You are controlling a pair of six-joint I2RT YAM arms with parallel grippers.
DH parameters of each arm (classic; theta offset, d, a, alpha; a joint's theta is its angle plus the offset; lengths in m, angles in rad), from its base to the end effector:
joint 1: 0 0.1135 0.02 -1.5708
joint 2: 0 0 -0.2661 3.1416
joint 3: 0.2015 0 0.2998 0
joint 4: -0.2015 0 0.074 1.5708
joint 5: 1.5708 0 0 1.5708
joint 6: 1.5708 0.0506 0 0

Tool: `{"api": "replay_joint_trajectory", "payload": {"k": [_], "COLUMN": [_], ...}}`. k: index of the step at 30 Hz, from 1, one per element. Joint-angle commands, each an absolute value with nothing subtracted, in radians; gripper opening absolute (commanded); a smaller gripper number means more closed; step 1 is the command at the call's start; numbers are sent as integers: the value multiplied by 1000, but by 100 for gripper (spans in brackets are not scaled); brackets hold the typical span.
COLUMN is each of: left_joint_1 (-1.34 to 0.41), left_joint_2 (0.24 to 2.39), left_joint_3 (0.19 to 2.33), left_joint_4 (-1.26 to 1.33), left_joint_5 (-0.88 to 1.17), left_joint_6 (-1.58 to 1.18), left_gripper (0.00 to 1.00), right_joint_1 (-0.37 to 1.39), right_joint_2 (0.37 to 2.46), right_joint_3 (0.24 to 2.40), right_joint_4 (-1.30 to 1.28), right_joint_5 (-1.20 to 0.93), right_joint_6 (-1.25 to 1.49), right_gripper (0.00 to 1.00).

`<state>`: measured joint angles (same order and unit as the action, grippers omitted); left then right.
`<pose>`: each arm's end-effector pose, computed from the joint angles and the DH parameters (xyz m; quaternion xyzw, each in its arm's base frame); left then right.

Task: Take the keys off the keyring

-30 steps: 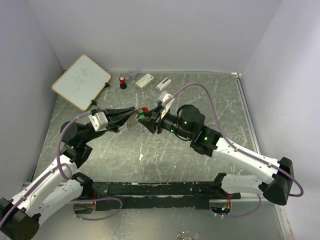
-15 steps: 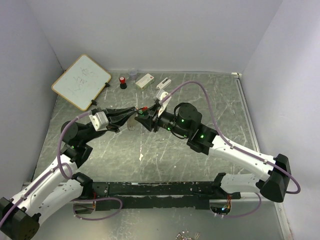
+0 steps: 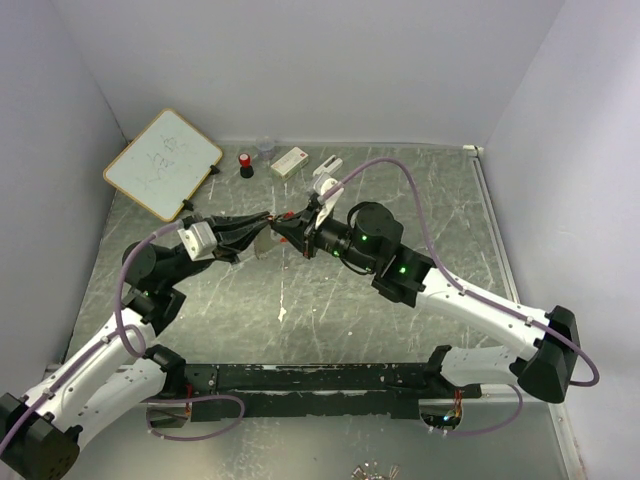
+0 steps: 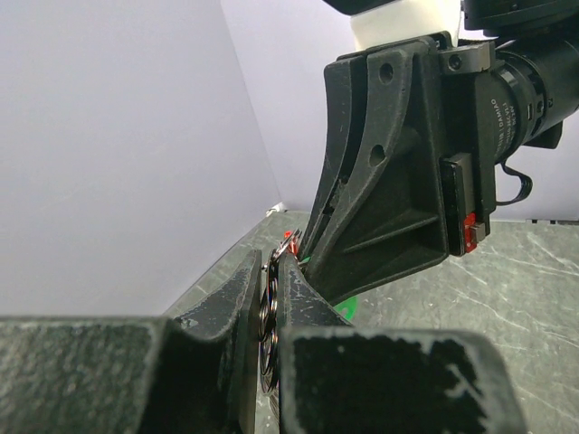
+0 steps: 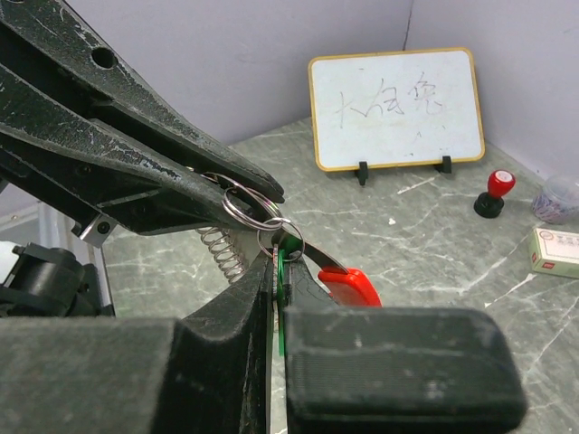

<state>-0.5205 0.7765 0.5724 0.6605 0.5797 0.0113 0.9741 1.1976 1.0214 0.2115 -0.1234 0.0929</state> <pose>0.1896 -0.1406 0.3505 0.3672 0.4252 -0.3511 0.7491 0.1897 0.2904 0.3733 -0.3358 0.6081 0.4021 0.5965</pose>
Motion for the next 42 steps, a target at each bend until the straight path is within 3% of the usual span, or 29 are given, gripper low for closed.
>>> {"api": "replay_joint_trajectory", "payload": {"k": [1, 18, 32, 42], "left_joint_1": [-524, -523, -523, -523], "left_joint_2": [778, 800, 851, 876], "left_joint_3": [566, 537, 535, 549], "left_joint_4": [677, 642, 886, 952], "left_joint_5": [570, 502, 664, 650], "left_joint_6": [15, 35, -78, -105], "left_gripper": [7, 10, 41, 34], "right_joint_1": [986, 1018, 1025, 1029], "right_joint_2": [1195, 1061, 1088, 1082], "right_joint_3": [1061, 1133, 1172, 1176], "right_joint_4": [189, 13, -28, -29], "right_joint_5": [-114, 54, 91, 91], "right_joint_6": [83, 11, -9, -16], "right_gripper": [0, 0, 0, 0]}}
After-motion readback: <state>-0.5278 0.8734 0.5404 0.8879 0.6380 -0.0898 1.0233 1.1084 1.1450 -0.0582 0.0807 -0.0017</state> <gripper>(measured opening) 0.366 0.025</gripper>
